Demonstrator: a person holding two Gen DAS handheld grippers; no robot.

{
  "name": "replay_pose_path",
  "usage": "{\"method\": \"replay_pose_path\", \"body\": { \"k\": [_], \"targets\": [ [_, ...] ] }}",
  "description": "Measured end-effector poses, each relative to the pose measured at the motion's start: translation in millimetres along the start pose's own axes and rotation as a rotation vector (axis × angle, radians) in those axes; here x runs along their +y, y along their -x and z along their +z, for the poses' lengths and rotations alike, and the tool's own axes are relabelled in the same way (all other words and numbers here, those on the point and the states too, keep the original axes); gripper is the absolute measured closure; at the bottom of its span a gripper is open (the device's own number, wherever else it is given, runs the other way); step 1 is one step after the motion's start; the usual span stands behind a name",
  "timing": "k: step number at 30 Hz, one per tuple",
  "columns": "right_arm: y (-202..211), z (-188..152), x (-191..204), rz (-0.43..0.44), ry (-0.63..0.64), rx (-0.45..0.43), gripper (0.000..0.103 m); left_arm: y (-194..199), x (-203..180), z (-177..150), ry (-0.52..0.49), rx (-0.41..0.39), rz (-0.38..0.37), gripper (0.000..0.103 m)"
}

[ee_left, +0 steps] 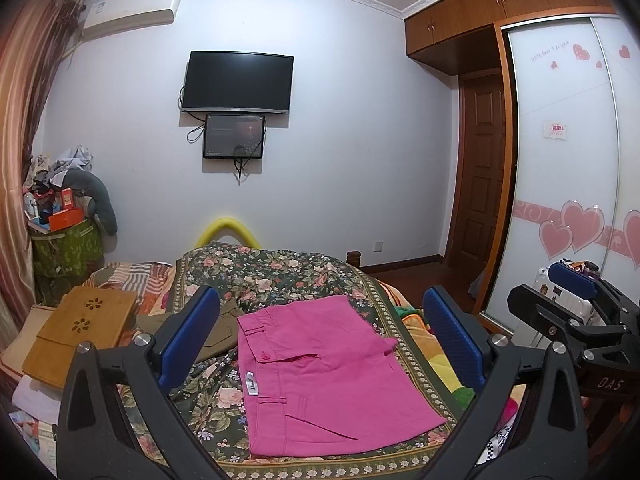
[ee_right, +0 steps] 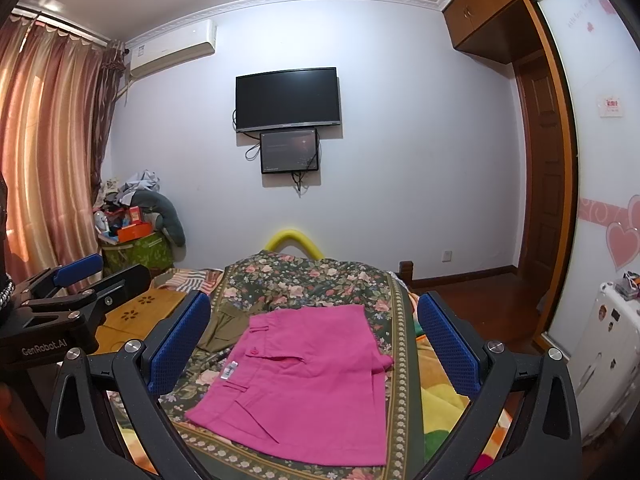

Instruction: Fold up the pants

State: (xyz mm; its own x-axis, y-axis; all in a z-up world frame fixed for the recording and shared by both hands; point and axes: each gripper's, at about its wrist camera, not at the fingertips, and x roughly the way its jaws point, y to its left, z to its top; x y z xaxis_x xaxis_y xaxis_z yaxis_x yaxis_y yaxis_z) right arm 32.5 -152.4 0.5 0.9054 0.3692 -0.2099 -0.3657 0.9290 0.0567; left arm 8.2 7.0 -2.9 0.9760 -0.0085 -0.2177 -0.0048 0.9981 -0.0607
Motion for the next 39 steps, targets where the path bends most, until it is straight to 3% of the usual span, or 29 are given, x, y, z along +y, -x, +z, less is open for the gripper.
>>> {"method": "replay_pose_path", "body": {
  "k": [27,34,39],
  "targets": [
    [-6.5,-0.7,-11.1,-0.018,-0.023,0.02,0.0,-11.3,1.8,-4.0,-0.012,0.02,0.003,0.0],
    [-28.8,-10.7,-20.0,-0.04,-0.02,0.063,0.0,-36.8,10.3,-10.8,-0.013,0.074,0.016,0.0],
    [-60.4,-30.0,-38.3,-0.075,-0.015,0.151,0.0,-76.5,24.0,-22.0,-0.035,0.147,0.067,0.0]
  ]
}}
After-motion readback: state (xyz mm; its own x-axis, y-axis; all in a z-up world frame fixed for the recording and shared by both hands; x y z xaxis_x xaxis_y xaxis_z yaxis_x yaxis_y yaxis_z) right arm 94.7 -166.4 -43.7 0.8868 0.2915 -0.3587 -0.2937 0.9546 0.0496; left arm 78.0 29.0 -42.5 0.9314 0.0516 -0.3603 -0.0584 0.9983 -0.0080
